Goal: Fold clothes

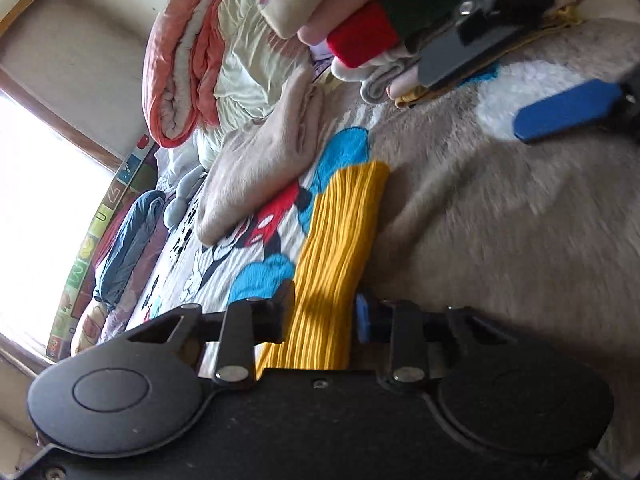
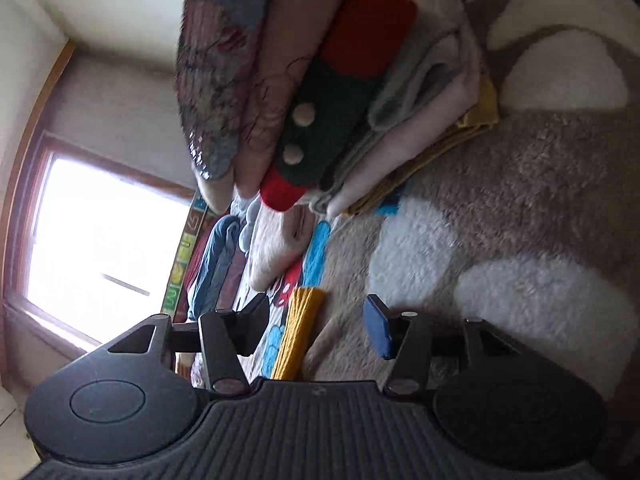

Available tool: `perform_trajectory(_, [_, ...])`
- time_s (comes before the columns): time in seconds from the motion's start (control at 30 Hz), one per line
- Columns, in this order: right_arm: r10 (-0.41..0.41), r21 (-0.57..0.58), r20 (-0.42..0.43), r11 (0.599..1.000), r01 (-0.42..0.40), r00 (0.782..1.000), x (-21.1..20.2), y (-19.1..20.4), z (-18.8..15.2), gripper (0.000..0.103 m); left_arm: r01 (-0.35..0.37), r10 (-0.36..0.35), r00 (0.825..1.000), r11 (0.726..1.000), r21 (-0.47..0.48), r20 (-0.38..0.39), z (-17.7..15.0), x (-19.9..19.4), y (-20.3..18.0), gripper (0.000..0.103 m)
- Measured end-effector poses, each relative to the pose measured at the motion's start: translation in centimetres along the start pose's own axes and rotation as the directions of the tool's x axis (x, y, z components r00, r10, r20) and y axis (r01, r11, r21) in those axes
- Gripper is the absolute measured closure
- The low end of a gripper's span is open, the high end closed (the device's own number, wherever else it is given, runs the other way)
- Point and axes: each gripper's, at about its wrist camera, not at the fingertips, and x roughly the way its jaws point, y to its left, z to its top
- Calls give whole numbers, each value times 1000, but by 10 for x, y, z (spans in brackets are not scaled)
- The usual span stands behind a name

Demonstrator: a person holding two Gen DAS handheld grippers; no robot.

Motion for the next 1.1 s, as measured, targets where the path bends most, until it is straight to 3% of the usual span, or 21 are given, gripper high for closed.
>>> perform_trajectory(0.13, [-3, 18, 15, 1000, 2, 1000, 8, -2, 2, 50, -15, 15, 1000, 1000, 15, -20, 16, 17, 0, 77])
perform_trajectory(0.27, [-6, 12, 24, 1000, 5, 1000, 15, -1, 1, 50, -5, 4, 998, 1000, -14, -59, 26, 33, 4, 92])
perform_trajectory(0.43, [-5, -10, 26, 1000, 5, 1000, 18, 4, -3, 50, 38, -46, 998, 980, -195, -35, 28, 19, 43, 94])
perform_trajectory(0.57, [6, -81, -6, 997, -7, 1000, 24, 18, -15, 48, 88, -85, 996, 918, -387, 23, 19, -6, 101, 94])
perform_trajectory(0.7, [57, -249, -108, 965, -83, 993, 32, 51, -43, 48, 171, -120, 985, 809, -562, 127, -8, -37, 167, 94])
perform_trajectory(0.8, [111, -431, -241, 878, -209, 964, 40, 86, -78, 43, 201, -119, 979, 725, -659, 168, -37, -59, 205, 94])
perform_trajectory(0.87, [114, -544, -332, 788, -288, 937, 42, 106, -104, 42, 226, -118, 973, 661, -715, 198, -57, -73, 229, 94])
perform_trajectory(1.0, [28, -721, -446, 581, -378, 895, 50, 137, -169, 43, 222, -72, 973, 573, -789, 221, -98, -99, 263, 94])
perform_trajectory(1.1, [-47, -783, -477, 477, -400, 878, 30, 141, -199, 44, 194, -29, 977, 515, -835, 209, -128, -114, 282, 94])
